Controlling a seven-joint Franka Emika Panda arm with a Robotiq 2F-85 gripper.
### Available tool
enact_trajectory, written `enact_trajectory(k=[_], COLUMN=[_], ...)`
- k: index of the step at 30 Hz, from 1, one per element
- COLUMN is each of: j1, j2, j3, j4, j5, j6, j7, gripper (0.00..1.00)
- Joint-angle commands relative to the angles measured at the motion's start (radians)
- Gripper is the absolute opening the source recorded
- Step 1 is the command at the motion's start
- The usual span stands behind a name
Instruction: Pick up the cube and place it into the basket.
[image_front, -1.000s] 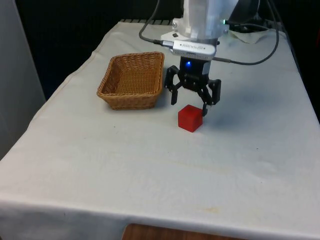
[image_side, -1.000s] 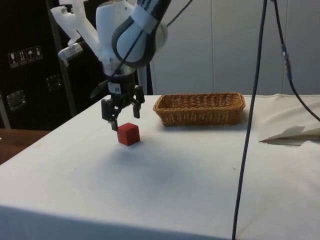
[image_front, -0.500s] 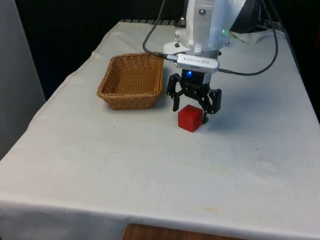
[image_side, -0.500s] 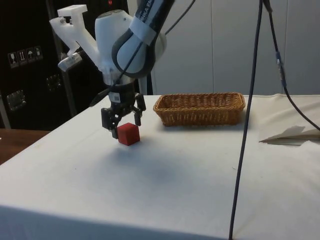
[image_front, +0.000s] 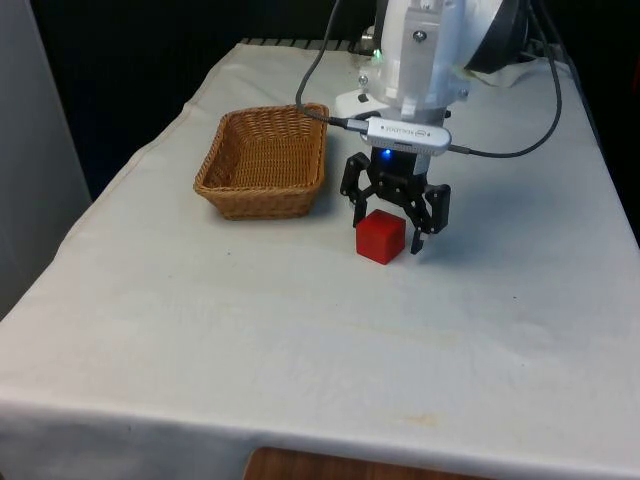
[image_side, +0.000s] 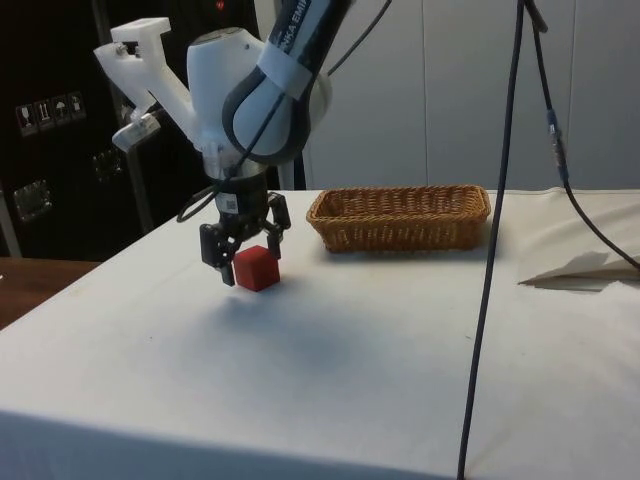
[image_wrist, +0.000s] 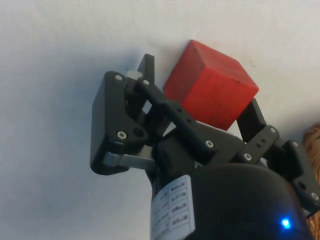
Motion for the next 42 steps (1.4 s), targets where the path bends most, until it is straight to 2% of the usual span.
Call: enact_trajectory(k=[1, 11, 13, 15, 16, 19, 21, 22, 31, 37, 38, 39, 40, 42], j1=[0.002, 0.000, 0.000, -0.001, -0.001, -0.001, -0.001, -0.001, 0.000, 0.010, 0.010, 0.000, 0.010, 0.009], j2=[0.002, 0.007, 0.008, 0.009, 0.010, 0.012, 0.012, 0.012, 0.008, -0.030, -0.038, -0.025, -0.052, -0.065], j3=[-0.001, 0.001, 0.001, 0.001, 0.001, 0.001, 0.001, 0.001, 0.000, -0.016, -0.017, -0.006, -0.018, -0.018], j4=[0.000, 0.003, 0.004, 0.005, 0.006, 0.007, 0.008, 0.008, 0.004, 0.008, 0.008, 0.014, 0.008, 0.009], j5=[0.000, 0.001, 0.001, 0.001, 0.001, 0.001, 0.001, 0.001, 0.000, -0.009, -0.010, -0.002, -0.014, -0.017], j6=[0.007, 0.003, 0.003, 0.002, 0.002, 0.002, 0.002, 0.002, 0.000, -0.031, -0.039, -0.031, -0.052, -0.065], j7=[0.004, 0.001, 0.001, 0.001, 0.001, 0.001, 0.001, 0.001, 0.000, 0.019, 0.021, 0.009, 0.026, 0.030], gripper=[1.00, 1.00, 0.97, 0.80, 0.59, 0.24, 0.05, 0.00, 0.02, 0.02, 0.02, 0.02, 0.02, 0.02])
